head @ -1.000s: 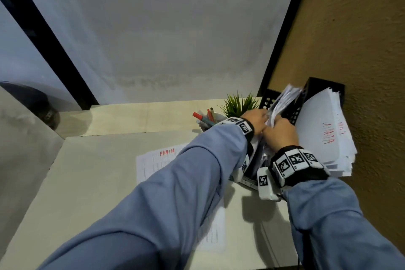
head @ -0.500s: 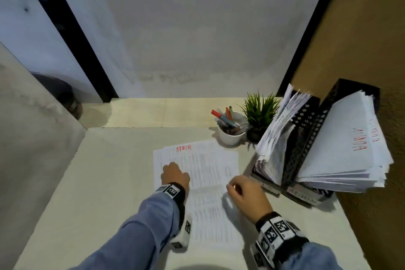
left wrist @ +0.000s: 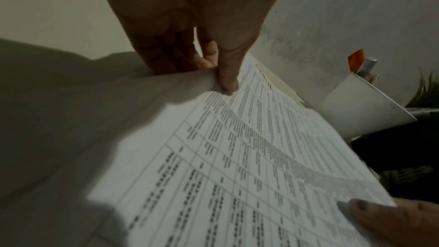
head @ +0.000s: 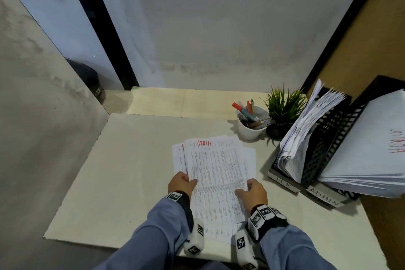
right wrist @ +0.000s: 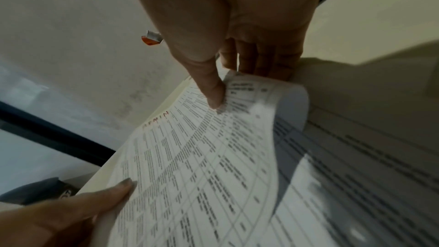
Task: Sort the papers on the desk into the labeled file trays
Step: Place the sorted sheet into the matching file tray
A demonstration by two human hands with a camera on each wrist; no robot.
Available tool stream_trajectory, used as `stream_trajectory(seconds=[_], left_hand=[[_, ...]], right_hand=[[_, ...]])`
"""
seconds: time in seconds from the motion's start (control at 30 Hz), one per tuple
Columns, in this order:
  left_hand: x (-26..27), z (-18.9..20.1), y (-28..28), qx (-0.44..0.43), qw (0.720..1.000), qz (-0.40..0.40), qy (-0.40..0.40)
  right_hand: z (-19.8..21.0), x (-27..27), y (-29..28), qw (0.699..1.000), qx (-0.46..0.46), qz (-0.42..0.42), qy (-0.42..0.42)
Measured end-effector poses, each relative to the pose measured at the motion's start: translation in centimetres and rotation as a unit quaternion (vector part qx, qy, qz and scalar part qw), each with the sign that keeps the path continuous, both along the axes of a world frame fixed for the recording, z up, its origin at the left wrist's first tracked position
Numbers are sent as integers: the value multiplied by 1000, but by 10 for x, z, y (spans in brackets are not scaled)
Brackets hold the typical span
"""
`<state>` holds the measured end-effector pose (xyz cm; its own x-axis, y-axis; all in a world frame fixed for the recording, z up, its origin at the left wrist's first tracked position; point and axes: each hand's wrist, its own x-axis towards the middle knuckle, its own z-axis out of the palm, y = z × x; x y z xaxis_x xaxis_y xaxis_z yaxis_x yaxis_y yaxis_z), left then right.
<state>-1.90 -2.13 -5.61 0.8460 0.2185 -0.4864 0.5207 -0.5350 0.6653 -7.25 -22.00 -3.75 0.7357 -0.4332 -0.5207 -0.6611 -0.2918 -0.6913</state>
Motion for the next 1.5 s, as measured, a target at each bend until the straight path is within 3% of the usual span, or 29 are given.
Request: stream_trajectory(seconds=[0.2,0.37,0.47,0.63,0.77,0.87,0.93,1.0,1.07,1.27,1.4,1.5], left_hand=[[-6,2,14,-47,995,16,-82],[-7,4,20,-107,987,61,-106],[-5,-1,22,-194,975,73,-74],[-3,11,19,-237,971,-10,23],[5,23,23,-236,966,7,107],[11,24,20,-249,955,69,147],[14,22,14,-201,970,74,117],[14,19,9,-83,996,25,35],[9,16,3,-20,999,-16,18],[-3,6,-2,33,998,-54,9],[-9,13,1,85,990,-96,-56],[-9,12,7,63,989,-118,-62]], right_hand=[[8,6,-13,998,36,-14,46],[18,11,-21,984,165,-46,42],[25,11,-23,977,202,-67,22],[48,7,-21,970,222,-91,-27],[43,7,-31,973,200,-113,8],[41,4,-38,974,197,-115,10],[42,1,-38,973,203,-113,10],[38,-1,-40,970,215,-112,10],[35,0,-42,974,204,-93,28],[36,0,-43,982,160,-54,86],[31,-2,-40,975,199,-81,56],[32,-1,-34,975,205,-81,41]])
